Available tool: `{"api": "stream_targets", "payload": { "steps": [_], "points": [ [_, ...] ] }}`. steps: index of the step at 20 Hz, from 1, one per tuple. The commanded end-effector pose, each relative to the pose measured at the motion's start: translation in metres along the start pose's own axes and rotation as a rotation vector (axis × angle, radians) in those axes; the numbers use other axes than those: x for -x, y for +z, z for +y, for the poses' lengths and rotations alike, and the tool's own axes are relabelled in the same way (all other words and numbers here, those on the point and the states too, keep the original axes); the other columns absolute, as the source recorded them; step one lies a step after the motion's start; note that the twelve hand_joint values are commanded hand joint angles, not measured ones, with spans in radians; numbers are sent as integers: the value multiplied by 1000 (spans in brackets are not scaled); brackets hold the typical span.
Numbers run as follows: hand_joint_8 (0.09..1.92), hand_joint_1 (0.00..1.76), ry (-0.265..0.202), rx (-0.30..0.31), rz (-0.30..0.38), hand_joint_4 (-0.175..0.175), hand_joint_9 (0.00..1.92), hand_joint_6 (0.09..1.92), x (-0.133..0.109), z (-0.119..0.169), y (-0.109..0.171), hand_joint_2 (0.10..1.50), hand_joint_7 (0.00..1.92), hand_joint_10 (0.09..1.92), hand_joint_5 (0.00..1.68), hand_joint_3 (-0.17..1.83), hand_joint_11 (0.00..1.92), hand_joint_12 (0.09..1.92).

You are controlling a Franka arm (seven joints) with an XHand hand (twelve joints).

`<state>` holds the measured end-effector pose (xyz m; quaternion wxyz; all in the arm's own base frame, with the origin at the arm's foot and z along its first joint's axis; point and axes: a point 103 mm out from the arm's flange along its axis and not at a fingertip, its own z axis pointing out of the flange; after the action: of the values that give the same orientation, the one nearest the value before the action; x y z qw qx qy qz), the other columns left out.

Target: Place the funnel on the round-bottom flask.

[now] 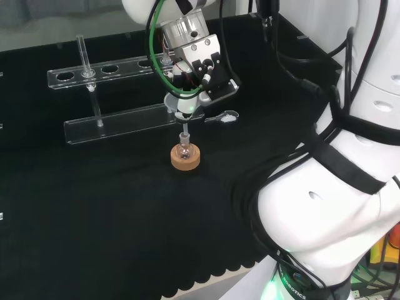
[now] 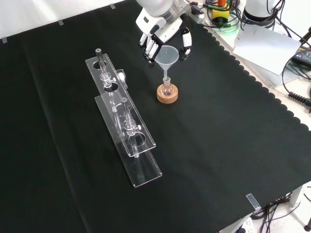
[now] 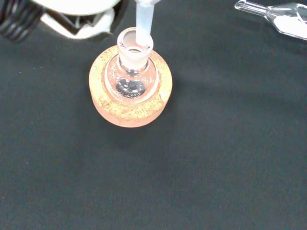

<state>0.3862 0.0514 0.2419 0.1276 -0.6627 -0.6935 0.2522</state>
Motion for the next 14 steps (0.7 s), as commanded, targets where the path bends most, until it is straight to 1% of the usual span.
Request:
{"api": "stream_targets", "payload": {
  "steps": [1,10,14],
  "points": [
    [653,905,-3,-10,-2,-24,863,719,-4,6,5,690,513,485,591,783,466,1320],
    [655,904,-6,-24,5,-25,862,722,-4,9,9,692,512,487,591,783,466,1321],
    [656,903,-8,-31,12,-25,861,724,-2,15,17,692,511,488,590,783,466,1321]
  ]
}}
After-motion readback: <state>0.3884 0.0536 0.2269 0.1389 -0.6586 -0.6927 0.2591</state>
